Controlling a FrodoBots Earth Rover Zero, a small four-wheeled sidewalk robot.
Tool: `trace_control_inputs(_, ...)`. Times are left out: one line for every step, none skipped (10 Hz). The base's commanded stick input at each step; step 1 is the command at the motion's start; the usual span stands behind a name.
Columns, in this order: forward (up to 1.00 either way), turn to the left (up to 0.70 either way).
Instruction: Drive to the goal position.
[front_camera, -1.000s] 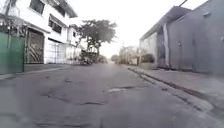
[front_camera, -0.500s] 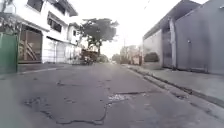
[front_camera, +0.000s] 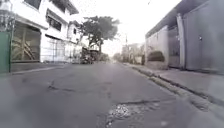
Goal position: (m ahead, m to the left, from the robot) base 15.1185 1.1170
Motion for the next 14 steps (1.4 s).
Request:
trace_control_inputs(1.0, 0.0)
trace_control_inputs(1.0, 0.0)
trace_control_inputs(1.0, 0.0)
trace_control_inputs(1.0, 0.0)
trace_control_inputs(1.0, 0.0)
trace_control_inputs(1.0, 0.0)
trace_control_inputs(1.0, 0.0)
trace_control_inputs(1.0, 0.0)
trace_control_inputs(1.0, 0.0)
trace_control_inputs(1.0, 0.0)
trace_control_inputs(1.0, 0.0)
trace_control_inputs(1.0, 0.0)
trace_control_inputs(1.0, 0.0)
trace_control_inputs(1.0, 0.0)
